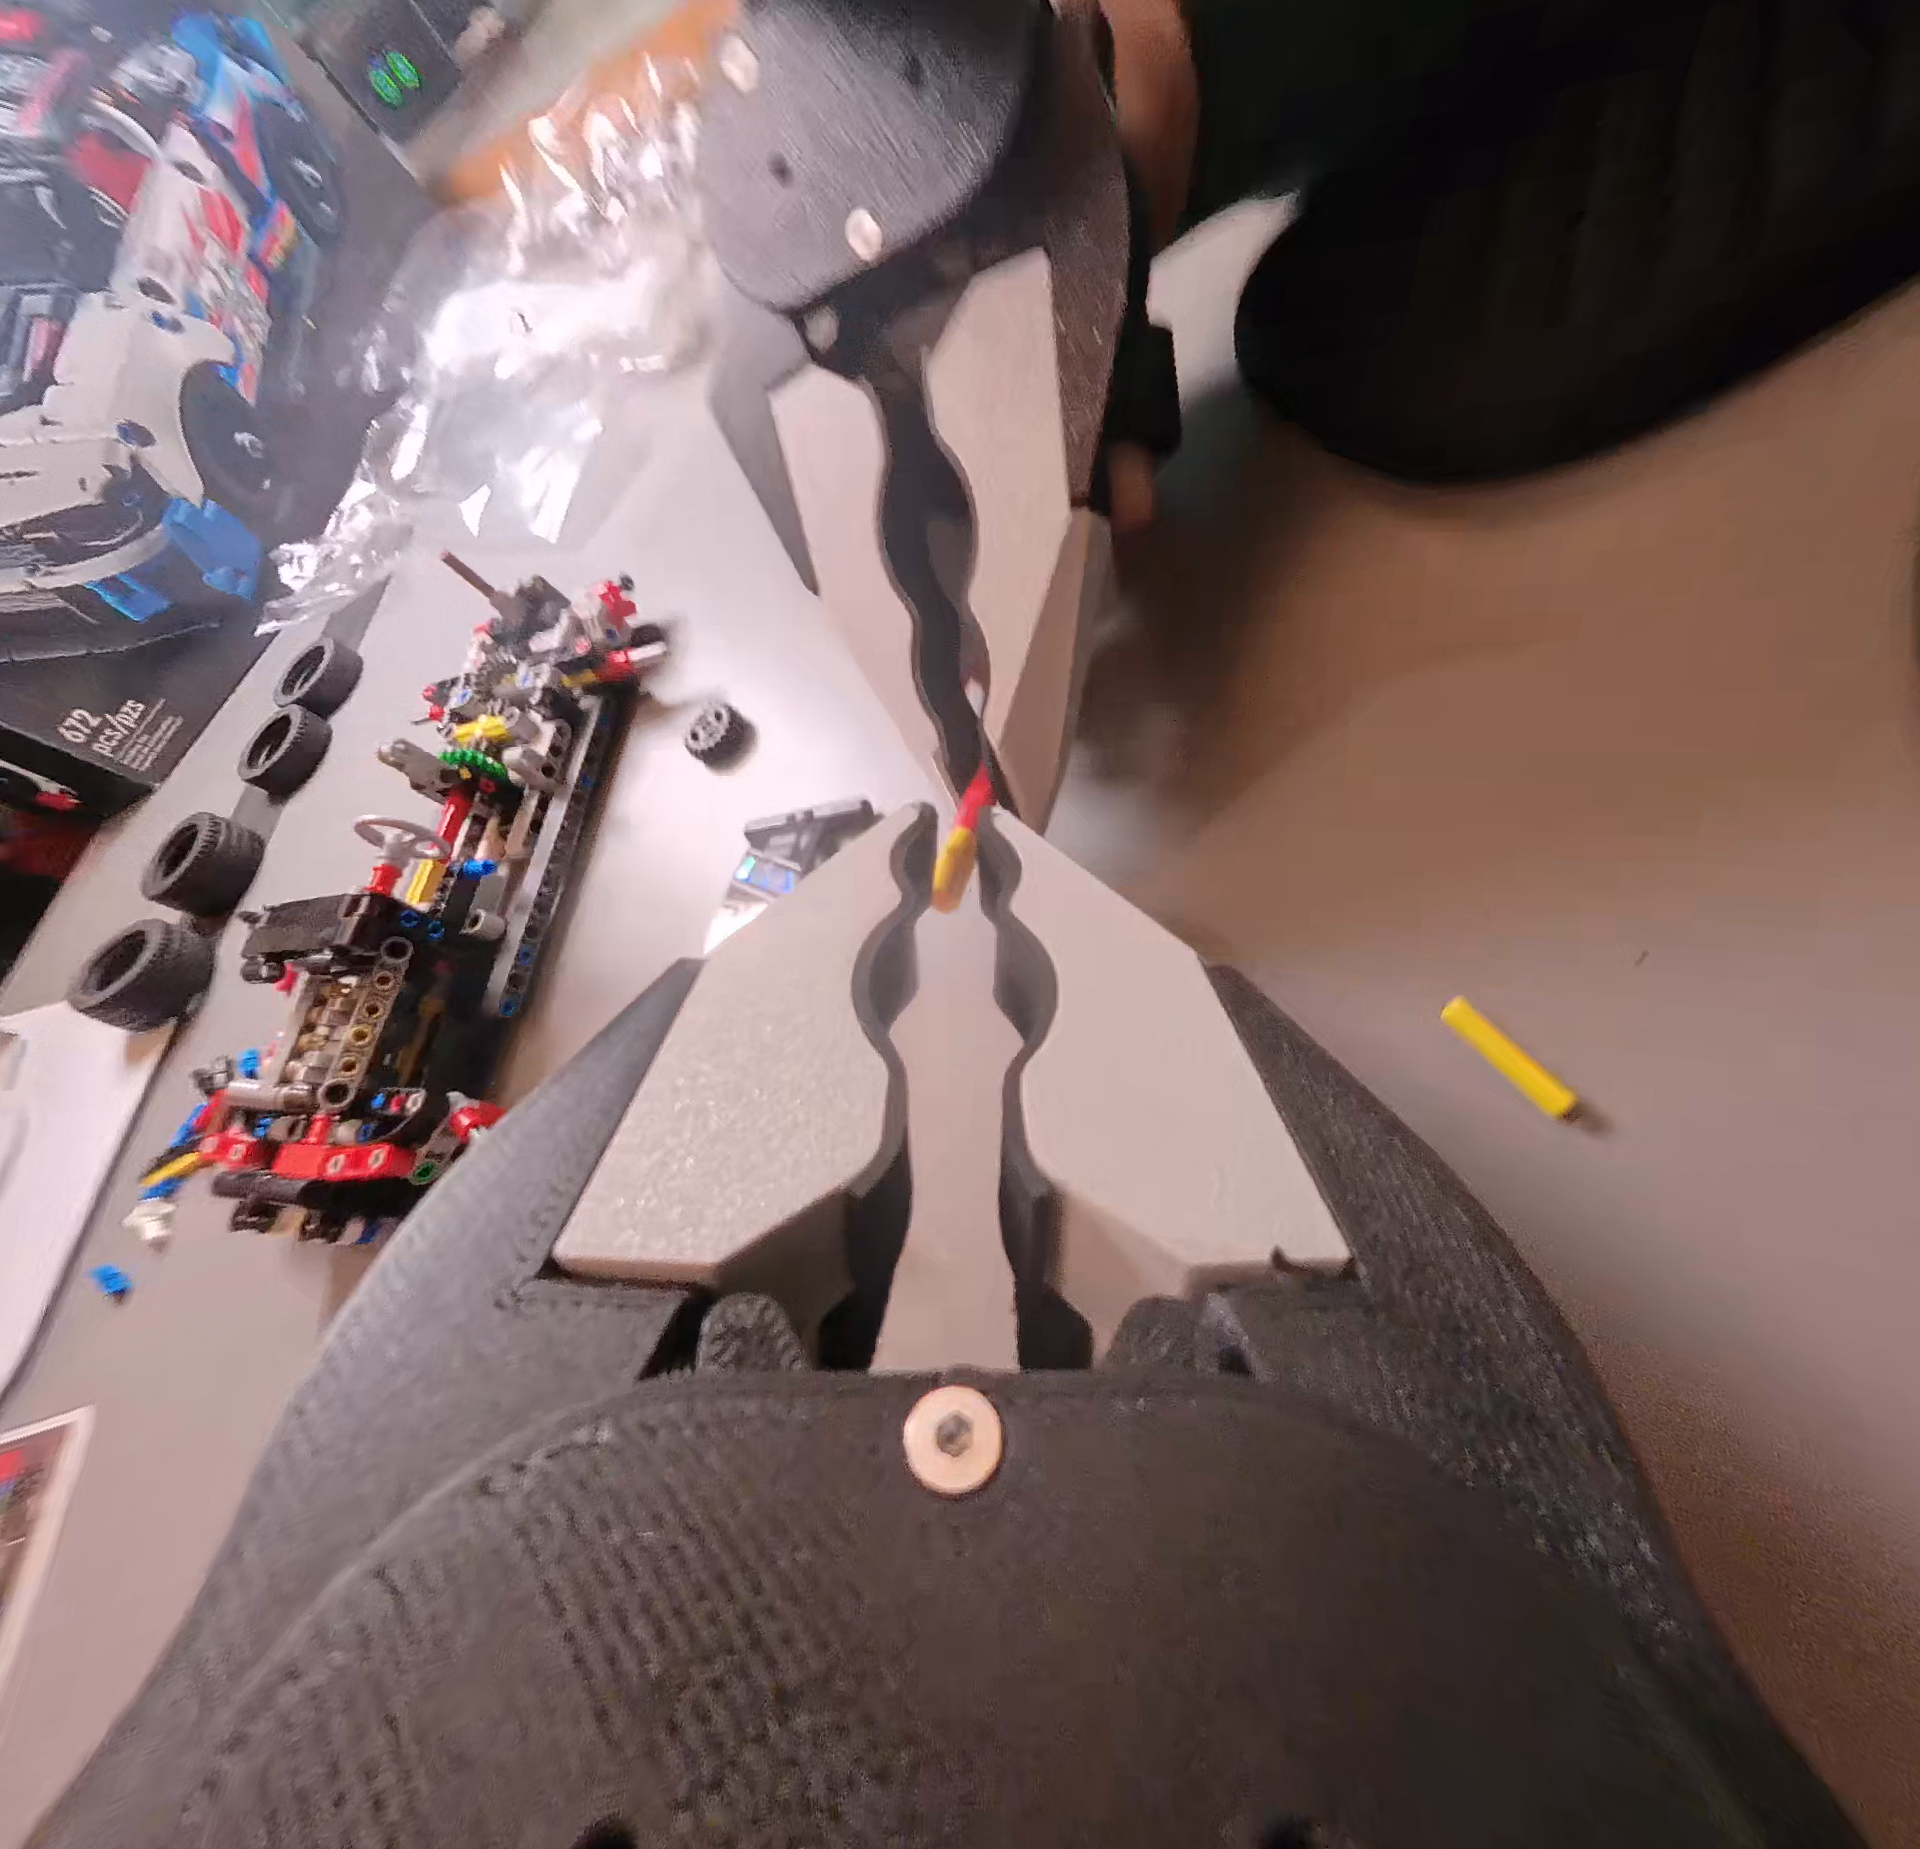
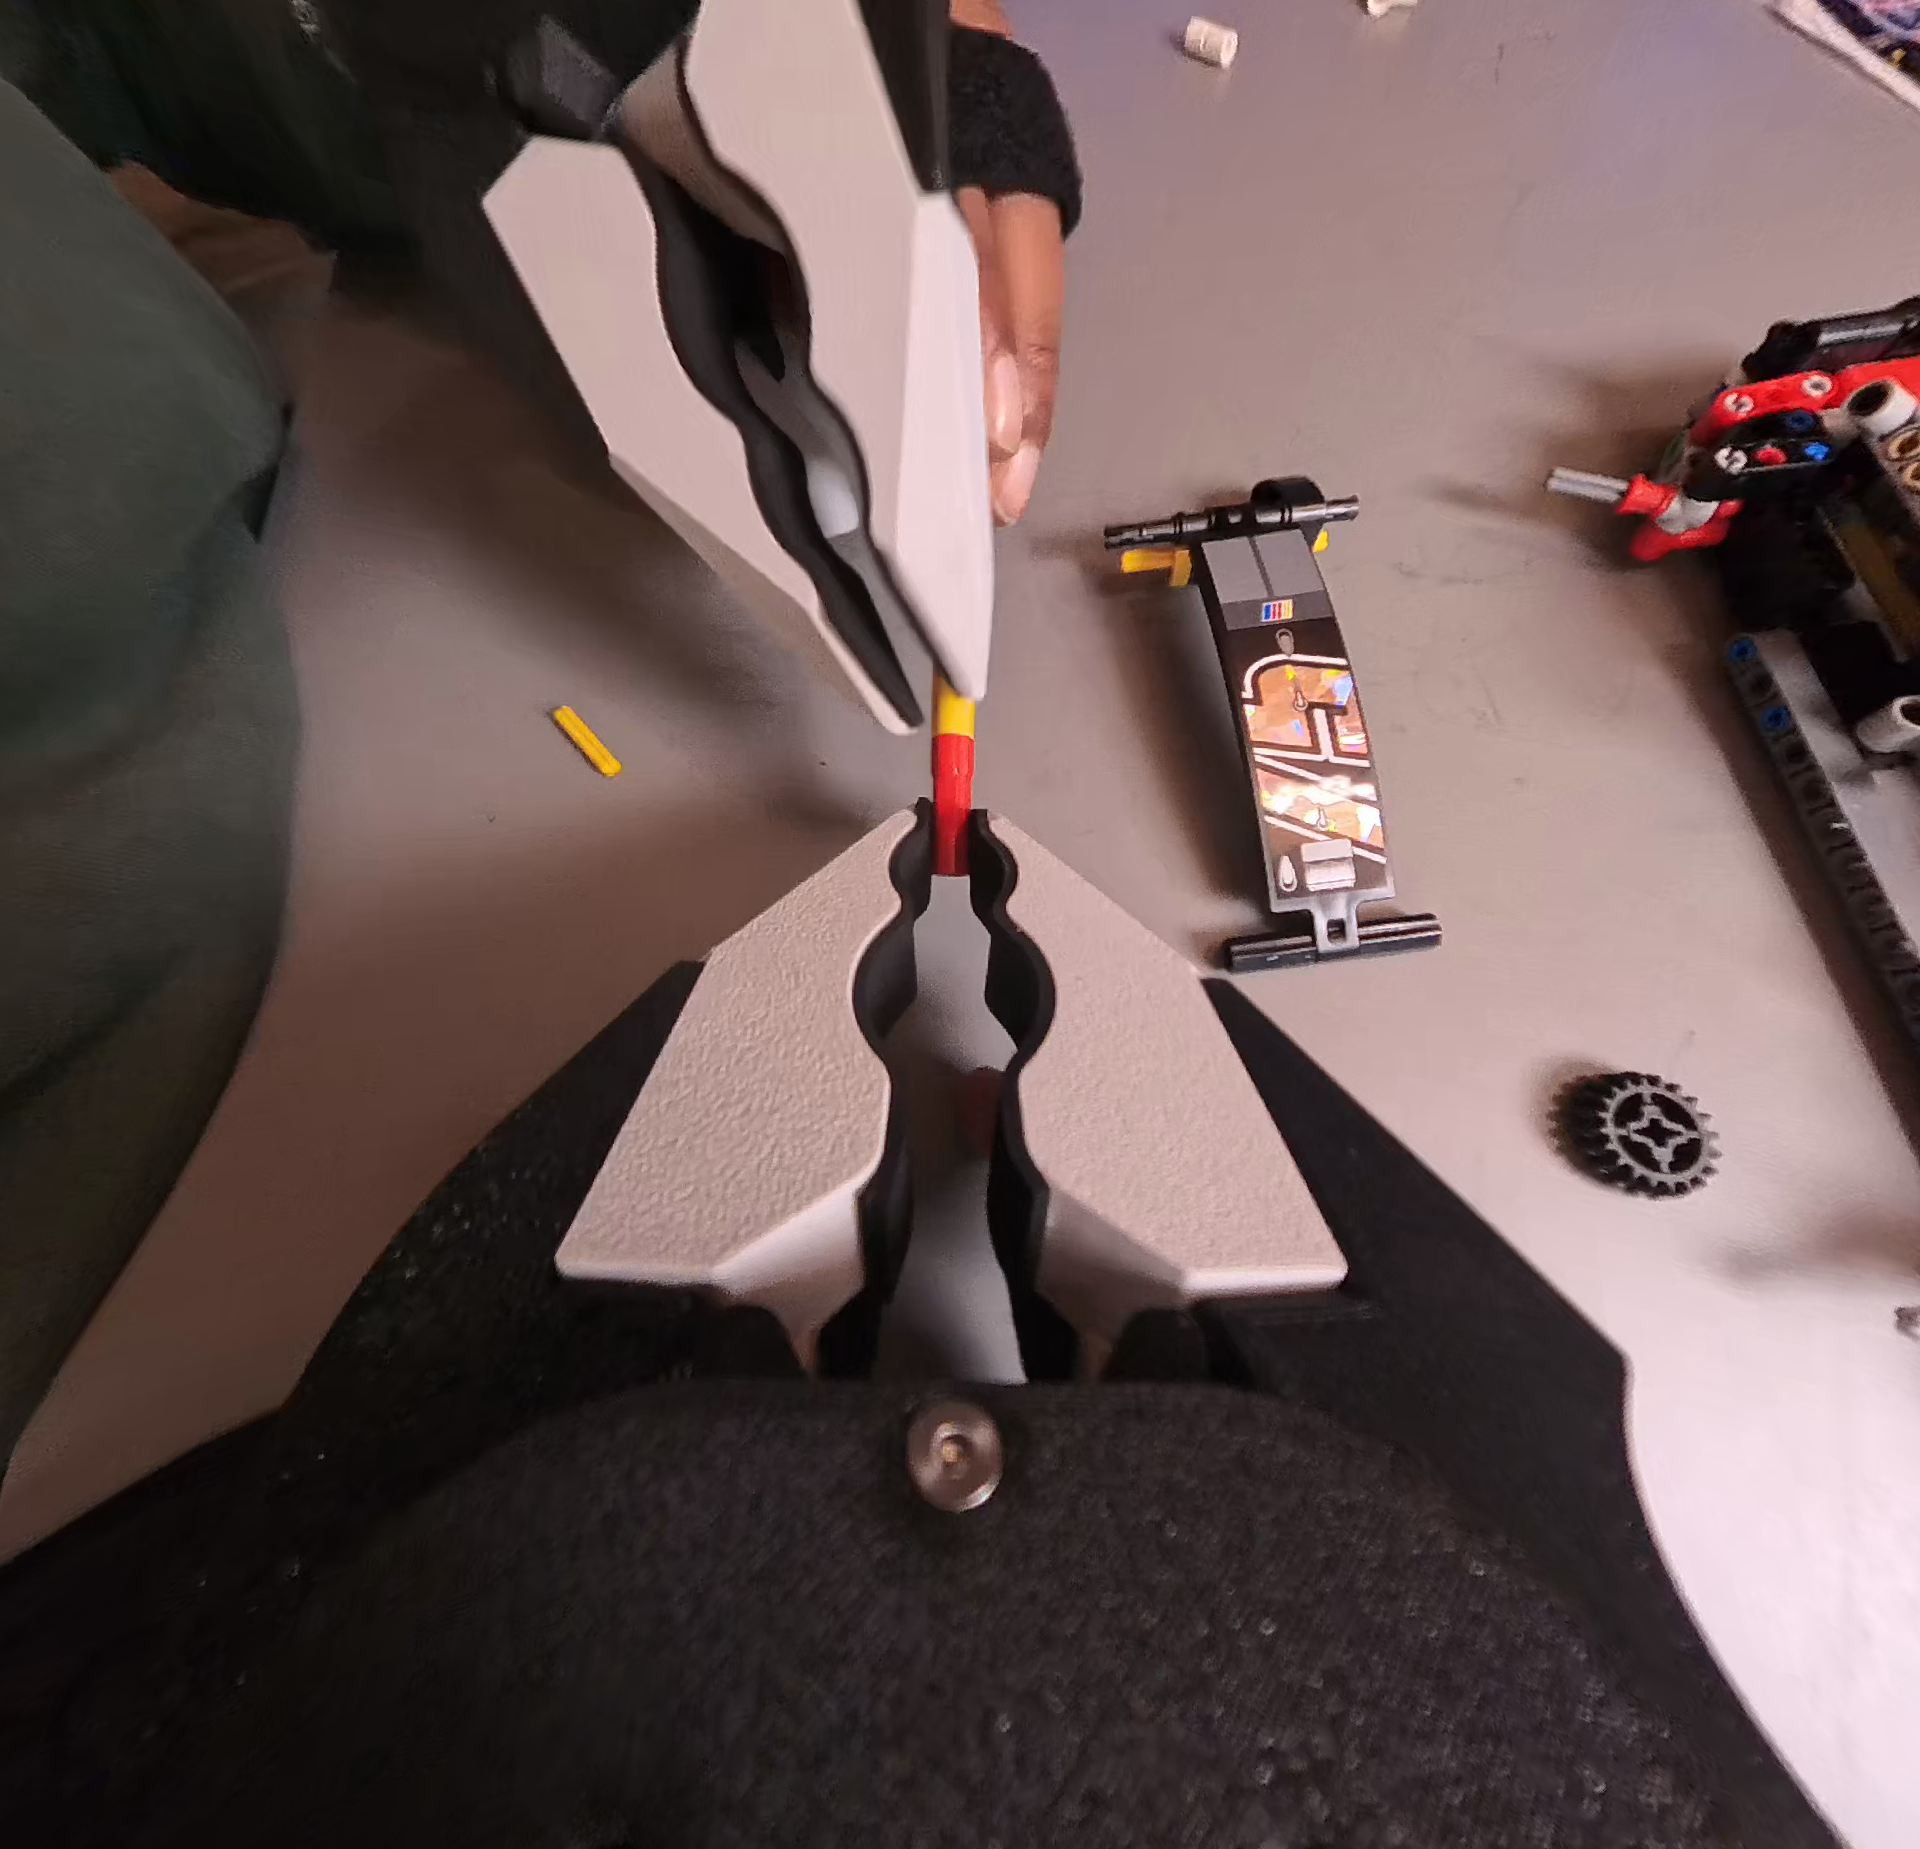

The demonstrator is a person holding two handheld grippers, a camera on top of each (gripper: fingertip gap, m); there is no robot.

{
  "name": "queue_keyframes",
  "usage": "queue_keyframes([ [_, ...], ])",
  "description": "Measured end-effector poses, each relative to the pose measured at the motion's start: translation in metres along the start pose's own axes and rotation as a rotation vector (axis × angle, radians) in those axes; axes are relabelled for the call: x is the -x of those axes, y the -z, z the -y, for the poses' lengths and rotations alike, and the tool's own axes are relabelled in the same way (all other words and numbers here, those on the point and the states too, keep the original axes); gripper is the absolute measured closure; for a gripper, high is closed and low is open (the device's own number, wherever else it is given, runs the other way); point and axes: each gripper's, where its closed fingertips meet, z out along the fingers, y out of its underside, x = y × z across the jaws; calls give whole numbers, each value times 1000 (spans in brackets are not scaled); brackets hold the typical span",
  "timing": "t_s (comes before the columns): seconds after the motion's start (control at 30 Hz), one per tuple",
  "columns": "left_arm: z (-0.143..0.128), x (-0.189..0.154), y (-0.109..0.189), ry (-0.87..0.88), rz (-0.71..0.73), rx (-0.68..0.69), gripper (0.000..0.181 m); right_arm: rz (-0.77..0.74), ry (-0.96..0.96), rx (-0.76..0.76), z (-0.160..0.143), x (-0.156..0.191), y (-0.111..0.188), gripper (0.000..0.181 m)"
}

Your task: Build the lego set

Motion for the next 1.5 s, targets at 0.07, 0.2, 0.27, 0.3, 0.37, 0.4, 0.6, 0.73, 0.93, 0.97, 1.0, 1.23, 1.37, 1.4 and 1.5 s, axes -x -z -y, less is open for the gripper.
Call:
queue_keyframes([
  [0.07,6,6,8,135,-45,-48,156,5,-3,-40,2,-3,5,178],
  [0.2,2,8,17,323,-136,-110,152,93,-86,-138,13,0,16,178],
  [0.27,3,5,15,340,-155,-117,153,113,-90,-159,18,4,18,178],
  [0.3,5,2,14,349,-169,-127,154,112,-83,-156,18,5,17,178],
  [0.37,10,-2,12,377,-194,-151,161,104,-60,-139,16,7,15,178],
  [0.4,10,-2,12,381,-186,-149,164,109,-55,-131,15,9,14,178],
  [0.6,9,-3,9,370,-168,-138,176,111,-27,-120,15,14,12,178],
  [0.73,11,-7,9,363,-187,-145,176,115,-17,-104,13,17,12,178],
  [0.93,11,-1,10,432,-191,-175,177,65,-7,-144,19,9,13,177],
  [0.97,13,3,12,466,-190,-195,177,44,5,-177,23,6,16,178],
  [1.0,16,6,13,501,-191,-221,177,25,19,-212,27,4,18,177],
  [1.23,31,15,20,660,-228,-359,177,-31,71,-388,51,2,33,175],
  [1.37,39,16,24,727,-260,-421,177,-10,68,-464,61,7,41,177],
  [1.4,40,16,23,732,-260,-426,177,-5,62,-479,63,7,42,176],
  [1.5,42,16,24,746,-266,-440,177,17,56,-491,64,9,44,178],
])
